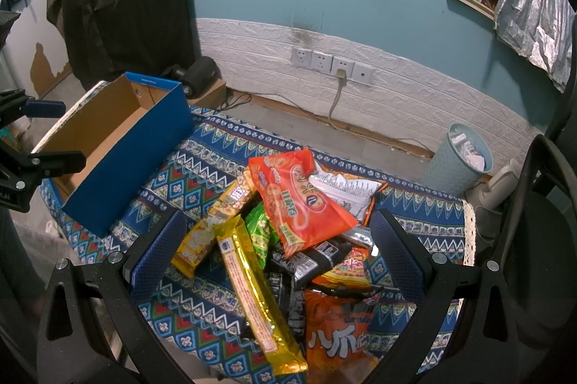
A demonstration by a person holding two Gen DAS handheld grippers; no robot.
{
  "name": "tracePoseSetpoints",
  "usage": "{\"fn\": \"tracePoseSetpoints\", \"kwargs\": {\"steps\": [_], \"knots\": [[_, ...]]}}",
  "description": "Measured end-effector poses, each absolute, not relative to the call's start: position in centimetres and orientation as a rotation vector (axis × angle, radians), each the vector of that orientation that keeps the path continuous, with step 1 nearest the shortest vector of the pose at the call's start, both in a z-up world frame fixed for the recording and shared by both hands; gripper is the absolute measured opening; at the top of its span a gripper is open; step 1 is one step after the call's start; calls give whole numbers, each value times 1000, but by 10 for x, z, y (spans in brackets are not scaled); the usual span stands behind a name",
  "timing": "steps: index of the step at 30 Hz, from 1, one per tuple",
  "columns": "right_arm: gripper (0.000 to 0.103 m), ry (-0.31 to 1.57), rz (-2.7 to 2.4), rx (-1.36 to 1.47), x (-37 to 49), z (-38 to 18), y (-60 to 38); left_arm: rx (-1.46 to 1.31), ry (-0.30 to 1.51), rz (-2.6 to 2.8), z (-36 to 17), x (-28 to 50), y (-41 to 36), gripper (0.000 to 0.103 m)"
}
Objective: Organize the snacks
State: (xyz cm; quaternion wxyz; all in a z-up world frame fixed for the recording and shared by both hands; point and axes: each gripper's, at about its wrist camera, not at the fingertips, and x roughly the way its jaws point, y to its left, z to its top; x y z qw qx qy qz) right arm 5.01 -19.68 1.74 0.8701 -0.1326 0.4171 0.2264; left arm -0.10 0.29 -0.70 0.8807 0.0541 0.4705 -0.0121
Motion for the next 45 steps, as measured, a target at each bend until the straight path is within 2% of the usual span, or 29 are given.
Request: {"fn": "tracePoseSetpoints", "kwargs": {"steps": [33, 38, 45], "knots": [[100, 892, 473, -277, 49, 10, -203, 130, 1042, -26, -27, 10, -4, 96], [100, 927, 464, -280, 57, 0, -208, 112, 1105, -35, -46, 21, -6, 96], [100, 1067, 399, -281, 69, -32, -228, 127, 1202, -22, -83, 36, -17, 96]]}}
